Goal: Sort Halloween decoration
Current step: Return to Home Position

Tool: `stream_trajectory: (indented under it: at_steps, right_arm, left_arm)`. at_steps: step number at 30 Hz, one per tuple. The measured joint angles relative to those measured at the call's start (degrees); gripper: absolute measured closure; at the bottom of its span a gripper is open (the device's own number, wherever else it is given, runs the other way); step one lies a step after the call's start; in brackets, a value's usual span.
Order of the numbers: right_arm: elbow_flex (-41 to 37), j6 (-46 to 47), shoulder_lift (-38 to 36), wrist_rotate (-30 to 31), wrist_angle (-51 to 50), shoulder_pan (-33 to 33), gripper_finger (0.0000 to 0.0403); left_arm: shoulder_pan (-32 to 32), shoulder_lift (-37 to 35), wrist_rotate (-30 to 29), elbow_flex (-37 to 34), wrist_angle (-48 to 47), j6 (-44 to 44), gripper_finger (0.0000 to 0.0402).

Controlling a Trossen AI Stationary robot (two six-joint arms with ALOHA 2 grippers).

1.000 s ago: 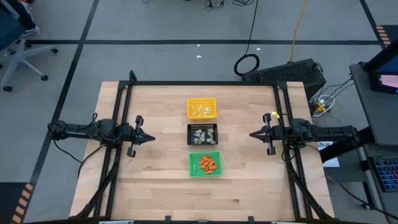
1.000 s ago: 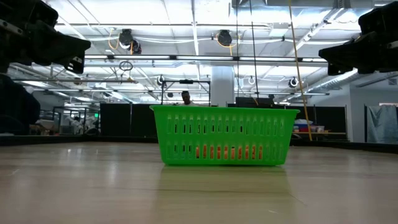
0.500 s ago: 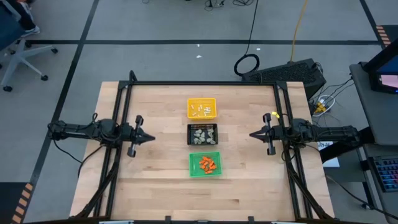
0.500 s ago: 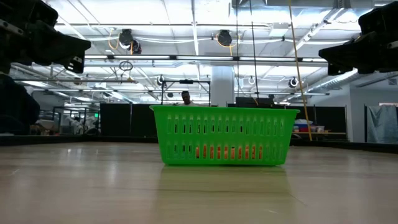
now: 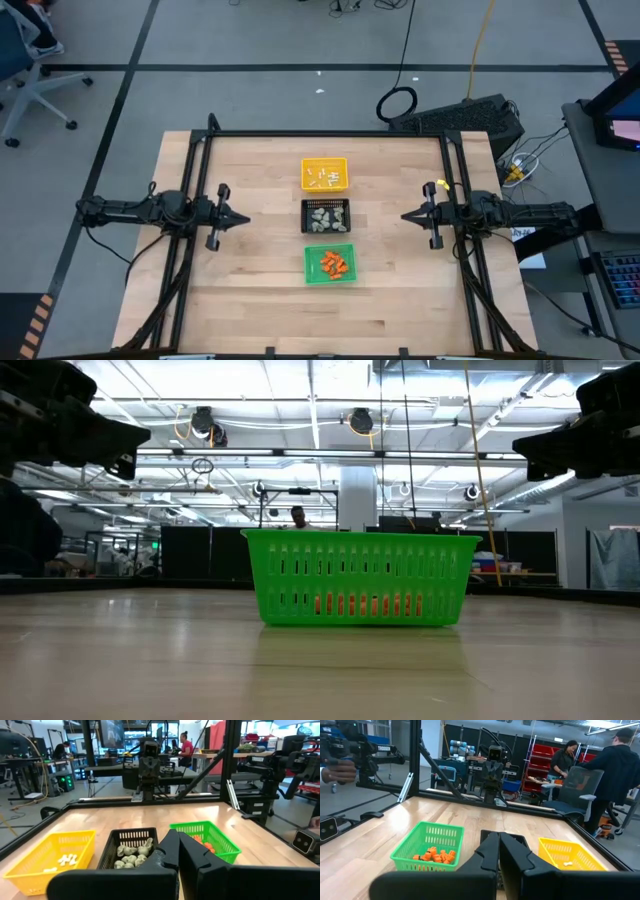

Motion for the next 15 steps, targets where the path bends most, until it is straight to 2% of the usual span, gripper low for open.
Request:
stream_trajectory:
  at_steps: [15]
  right_arm:
    - [0.0, 0.0, 0.0, 0.0, 0.0, 0.02, 0.0403]
  left_arm:
    - [0.01, 0.0, -0.48, 0.0, -0.03, 0.11, 0.0402]
